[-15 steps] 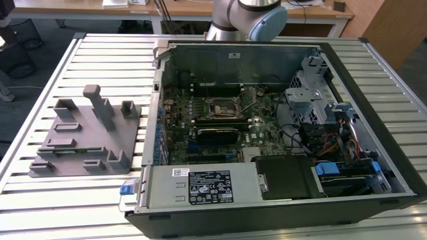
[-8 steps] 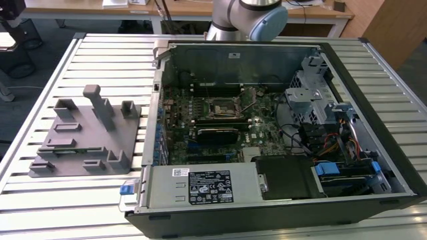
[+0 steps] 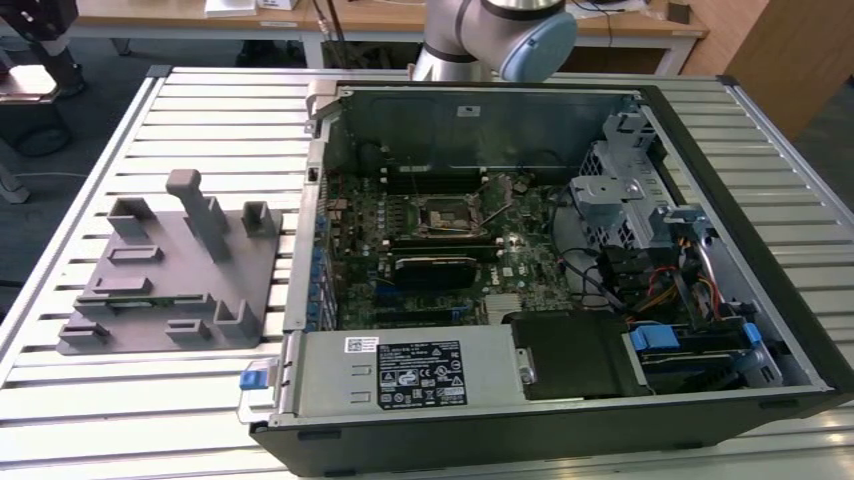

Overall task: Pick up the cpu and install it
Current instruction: 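Pick up the cpu and move it towards the insertion slot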

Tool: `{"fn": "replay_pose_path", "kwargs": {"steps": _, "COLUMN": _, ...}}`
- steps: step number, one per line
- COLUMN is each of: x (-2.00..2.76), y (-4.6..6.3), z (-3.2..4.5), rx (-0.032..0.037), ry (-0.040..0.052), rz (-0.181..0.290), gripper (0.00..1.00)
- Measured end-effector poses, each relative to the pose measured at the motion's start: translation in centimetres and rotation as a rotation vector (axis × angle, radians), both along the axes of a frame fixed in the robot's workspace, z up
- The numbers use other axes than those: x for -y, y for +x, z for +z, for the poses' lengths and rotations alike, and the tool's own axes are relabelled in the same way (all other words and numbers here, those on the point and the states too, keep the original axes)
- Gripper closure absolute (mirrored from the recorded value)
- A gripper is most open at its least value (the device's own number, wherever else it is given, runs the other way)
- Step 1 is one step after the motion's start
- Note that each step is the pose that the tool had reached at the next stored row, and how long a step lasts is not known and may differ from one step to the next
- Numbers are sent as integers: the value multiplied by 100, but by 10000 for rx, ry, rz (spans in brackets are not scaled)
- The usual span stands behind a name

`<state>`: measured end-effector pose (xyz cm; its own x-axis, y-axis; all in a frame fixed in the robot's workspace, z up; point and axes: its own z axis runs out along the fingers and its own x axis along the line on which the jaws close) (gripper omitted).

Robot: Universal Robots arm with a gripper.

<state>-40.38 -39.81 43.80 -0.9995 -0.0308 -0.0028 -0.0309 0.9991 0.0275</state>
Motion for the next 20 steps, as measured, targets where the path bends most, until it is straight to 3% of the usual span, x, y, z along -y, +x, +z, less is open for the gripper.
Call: {"fn": "replay_pose_path", "kwargs": {"steps": 20, "x": 0, "y": 476, "z": 0, "rx": 0, "ry": 0, "rz": 0, "gripper": 47}}
